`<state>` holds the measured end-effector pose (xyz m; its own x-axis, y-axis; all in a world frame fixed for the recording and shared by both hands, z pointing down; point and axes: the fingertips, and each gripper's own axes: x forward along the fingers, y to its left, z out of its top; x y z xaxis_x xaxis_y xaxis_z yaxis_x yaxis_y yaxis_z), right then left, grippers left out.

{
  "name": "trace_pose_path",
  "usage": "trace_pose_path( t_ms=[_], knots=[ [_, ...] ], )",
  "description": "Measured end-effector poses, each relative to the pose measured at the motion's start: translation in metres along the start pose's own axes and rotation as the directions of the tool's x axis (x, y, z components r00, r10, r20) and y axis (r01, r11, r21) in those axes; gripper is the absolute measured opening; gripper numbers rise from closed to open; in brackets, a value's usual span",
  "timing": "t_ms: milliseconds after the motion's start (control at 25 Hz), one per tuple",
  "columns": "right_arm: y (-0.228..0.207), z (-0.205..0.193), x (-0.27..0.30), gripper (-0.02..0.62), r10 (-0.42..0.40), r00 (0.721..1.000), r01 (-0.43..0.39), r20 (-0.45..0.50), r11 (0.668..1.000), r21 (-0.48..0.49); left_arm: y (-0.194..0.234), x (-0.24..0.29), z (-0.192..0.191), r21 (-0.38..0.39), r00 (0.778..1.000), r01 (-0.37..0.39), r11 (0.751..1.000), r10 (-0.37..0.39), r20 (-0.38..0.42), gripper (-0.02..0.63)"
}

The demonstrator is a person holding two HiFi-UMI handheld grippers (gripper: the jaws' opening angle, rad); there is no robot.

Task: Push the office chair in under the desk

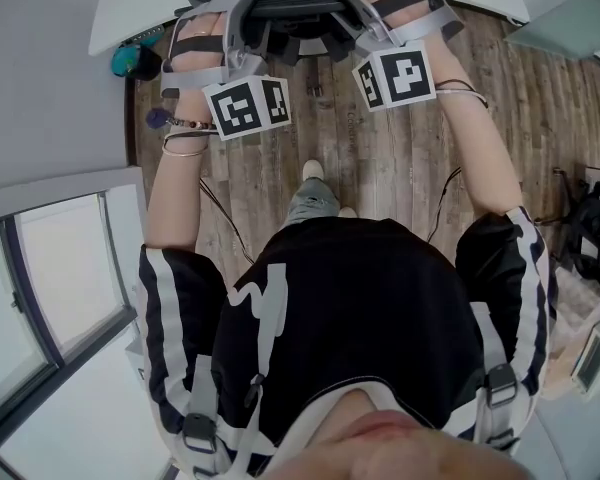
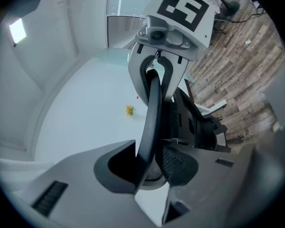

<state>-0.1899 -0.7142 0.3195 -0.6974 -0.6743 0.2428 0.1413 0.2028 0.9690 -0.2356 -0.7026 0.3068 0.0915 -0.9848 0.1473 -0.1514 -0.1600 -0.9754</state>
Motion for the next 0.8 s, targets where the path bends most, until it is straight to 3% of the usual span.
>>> trace_pose_path(
  t_ms=[320,640,800],
  knots=[
    [0.001,-0.001,0.000,0.077,-0.015,1.000,0.015,-0.003,1.000,-0.003,0.000,0.000,0.001,0.016,1.000,0.002,1.000,-0.003,0.008,0.129],
    [0.002,-0.001,0.000,0.081,0.019,0.999,-0.018,-0.032,0.999,0.032,-0.010,0.000,-0.002,0.135,1.000,0.012,0.991,-0.013,0.010,0.120],
    [0.000,0.000,-0.002,0.101,0.019,0.999,-0.017,-0.037,0.998,0.060,-0.007,-0.004,-0.001,0.125,0.999,0.038,0.991,-0.040,0.017,0.120]
  ],
)
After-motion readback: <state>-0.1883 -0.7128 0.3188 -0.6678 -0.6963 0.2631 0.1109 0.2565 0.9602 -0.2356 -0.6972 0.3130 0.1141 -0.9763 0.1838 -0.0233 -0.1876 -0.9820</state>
